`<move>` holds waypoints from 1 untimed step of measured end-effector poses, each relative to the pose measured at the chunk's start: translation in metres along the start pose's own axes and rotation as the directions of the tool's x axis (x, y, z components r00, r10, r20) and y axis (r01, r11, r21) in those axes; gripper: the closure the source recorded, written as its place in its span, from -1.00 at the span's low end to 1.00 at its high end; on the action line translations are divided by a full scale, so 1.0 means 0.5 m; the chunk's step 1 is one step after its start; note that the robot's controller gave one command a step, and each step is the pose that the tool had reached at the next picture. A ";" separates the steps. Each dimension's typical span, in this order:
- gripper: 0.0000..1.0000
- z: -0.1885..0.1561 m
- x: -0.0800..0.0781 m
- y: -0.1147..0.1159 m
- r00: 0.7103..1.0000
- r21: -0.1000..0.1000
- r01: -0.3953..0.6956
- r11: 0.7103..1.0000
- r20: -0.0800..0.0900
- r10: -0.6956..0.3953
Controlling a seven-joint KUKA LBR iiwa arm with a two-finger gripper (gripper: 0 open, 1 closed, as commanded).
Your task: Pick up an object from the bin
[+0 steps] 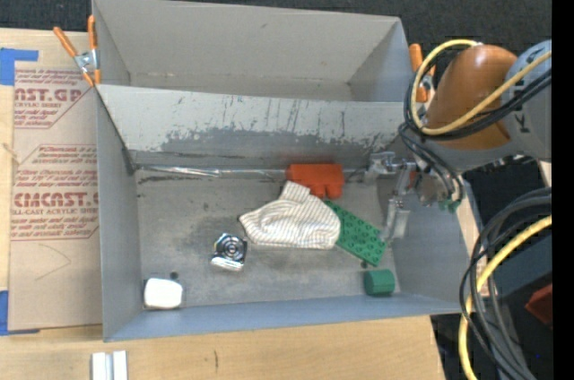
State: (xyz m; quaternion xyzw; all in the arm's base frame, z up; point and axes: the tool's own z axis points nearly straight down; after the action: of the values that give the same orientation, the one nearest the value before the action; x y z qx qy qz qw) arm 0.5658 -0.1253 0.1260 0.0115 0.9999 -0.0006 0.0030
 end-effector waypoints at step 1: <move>-1.00 0.078 0.023 0.025 1.000 -0.001 -0.013 1.000 -0.004 0.013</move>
Offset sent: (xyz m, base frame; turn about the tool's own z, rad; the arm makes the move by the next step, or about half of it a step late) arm -0.0579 0.0358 -0.0560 0.0244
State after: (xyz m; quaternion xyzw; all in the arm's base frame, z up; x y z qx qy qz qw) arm 0.5549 -0.1126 0.0868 0.0178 0.9998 0.0001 0.0012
